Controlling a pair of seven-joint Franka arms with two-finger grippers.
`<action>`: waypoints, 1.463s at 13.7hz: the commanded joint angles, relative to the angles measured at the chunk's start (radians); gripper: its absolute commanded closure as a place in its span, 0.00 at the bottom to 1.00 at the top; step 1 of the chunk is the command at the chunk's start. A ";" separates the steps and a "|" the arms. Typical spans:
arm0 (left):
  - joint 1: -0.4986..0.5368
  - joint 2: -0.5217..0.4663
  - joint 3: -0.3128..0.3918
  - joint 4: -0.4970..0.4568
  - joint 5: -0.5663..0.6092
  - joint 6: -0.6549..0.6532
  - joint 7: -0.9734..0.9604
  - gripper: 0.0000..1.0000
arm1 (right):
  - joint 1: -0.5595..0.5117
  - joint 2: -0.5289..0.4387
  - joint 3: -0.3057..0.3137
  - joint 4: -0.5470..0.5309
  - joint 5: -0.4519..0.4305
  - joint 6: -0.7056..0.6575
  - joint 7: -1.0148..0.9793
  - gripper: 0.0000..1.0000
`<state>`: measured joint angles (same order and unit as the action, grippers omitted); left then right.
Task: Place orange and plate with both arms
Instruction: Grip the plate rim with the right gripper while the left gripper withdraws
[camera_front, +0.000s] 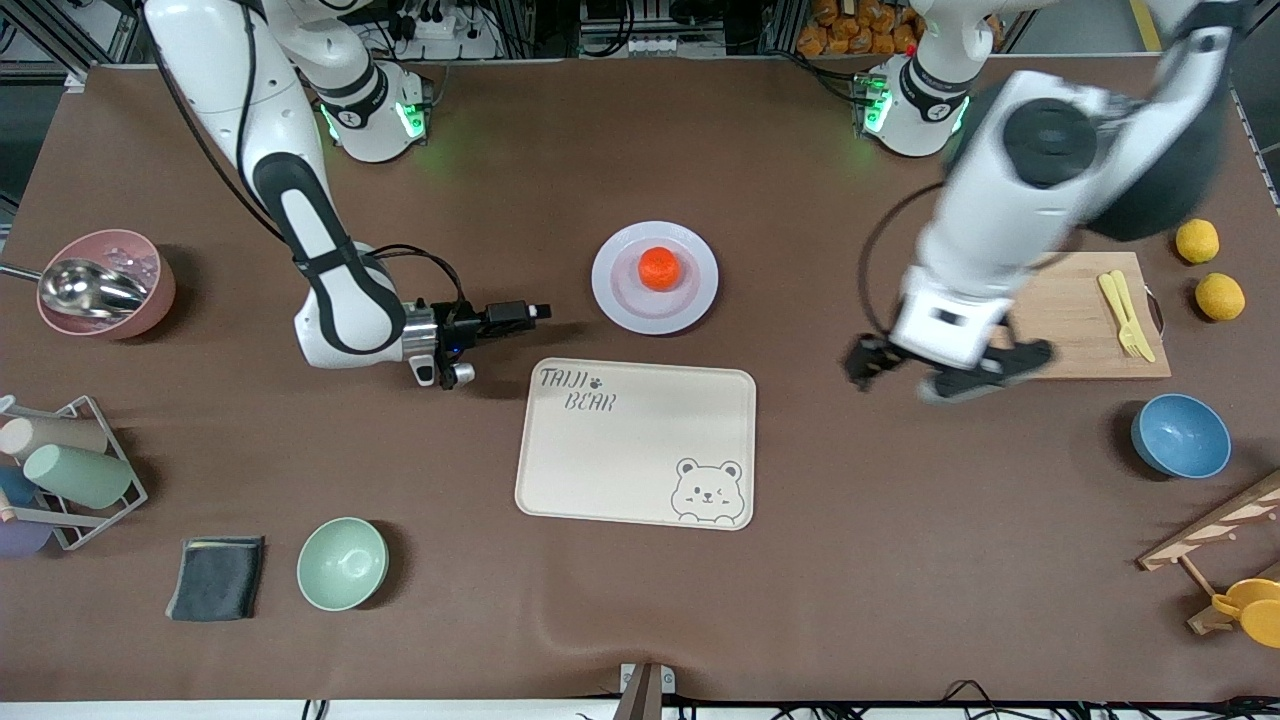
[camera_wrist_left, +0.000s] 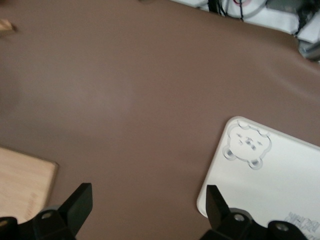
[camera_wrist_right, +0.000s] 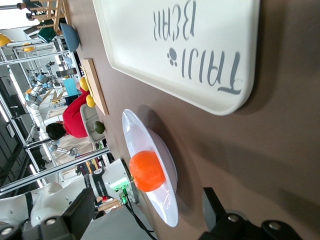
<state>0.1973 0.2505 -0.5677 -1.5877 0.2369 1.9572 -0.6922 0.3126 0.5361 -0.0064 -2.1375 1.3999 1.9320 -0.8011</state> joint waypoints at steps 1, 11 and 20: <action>0.075 -0.002 -0.020 0.026 0.007 -0.044 0.117 0.00 | 0.028 0.033 -0.007 -0.010 0.071 0.010 -0.087 0.08; 0.136 -0.051 -0.020 0.123 -0.043 -0.238 0.223 0.00 | 0.164 0.042 -0.007 -0.039 0.197 0.076 -0.104 0.20; -0.139 -0.164 0.380 0.109 -0.211 -0.294 0.414 0.00 | 0.249 0.036 -0.007 -0.061 0.306 0.108 -0.133 0.30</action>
<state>0.0715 0.1263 -0.2433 -1.4628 0.0746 1.6830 -0.3676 0.5309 0.5883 -0.0056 -2.1800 1.6537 2.0247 -0.9122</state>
